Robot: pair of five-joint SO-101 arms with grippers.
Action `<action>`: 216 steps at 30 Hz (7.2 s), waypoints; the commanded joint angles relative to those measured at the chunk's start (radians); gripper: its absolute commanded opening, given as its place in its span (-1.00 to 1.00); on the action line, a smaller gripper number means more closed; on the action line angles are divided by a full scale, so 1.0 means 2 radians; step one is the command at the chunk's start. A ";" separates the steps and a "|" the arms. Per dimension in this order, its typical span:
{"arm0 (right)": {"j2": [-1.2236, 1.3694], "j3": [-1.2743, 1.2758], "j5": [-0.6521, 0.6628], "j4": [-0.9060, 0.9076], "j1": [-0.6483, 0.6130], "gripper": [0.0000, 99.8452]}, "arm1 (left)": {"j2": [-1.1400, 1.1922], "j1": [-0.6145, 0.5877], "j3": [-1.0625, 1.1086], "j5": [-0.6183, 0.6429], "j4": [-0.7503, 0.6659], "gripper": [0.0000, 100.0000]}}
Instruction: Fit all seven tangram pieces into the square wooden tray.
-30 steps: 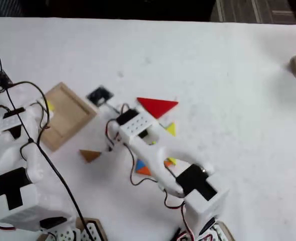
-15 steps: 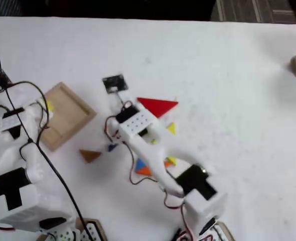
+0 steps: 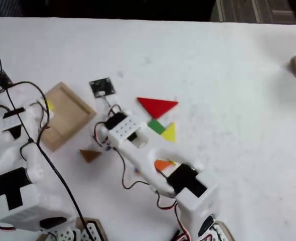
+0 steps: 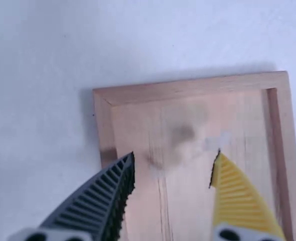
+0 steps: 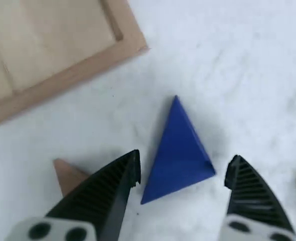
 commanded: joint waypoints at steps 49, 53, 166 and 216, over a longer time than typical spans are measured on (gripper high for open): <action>0.047 -0.036 -0.005 0.096 0.003 -0.52 | 0.010 0.013 -0.026 -0.005 -0.020 -0.46; 0.044 -0.039 -0.001 0.125 0.020 -0.52 | 0.030 0.010 -0.041 -0.005 -0.016 -0.46; 0.516 -0.928 0.340 0.438 0.032 -0.96 | -0.048 -0.069 -0.026 0.063 0.048 -0.46; 0.524 -0.926 0.267 0.447 0.049 -0.97 | -0.046 -0.068 -0.020 0.044 0.038 -0.46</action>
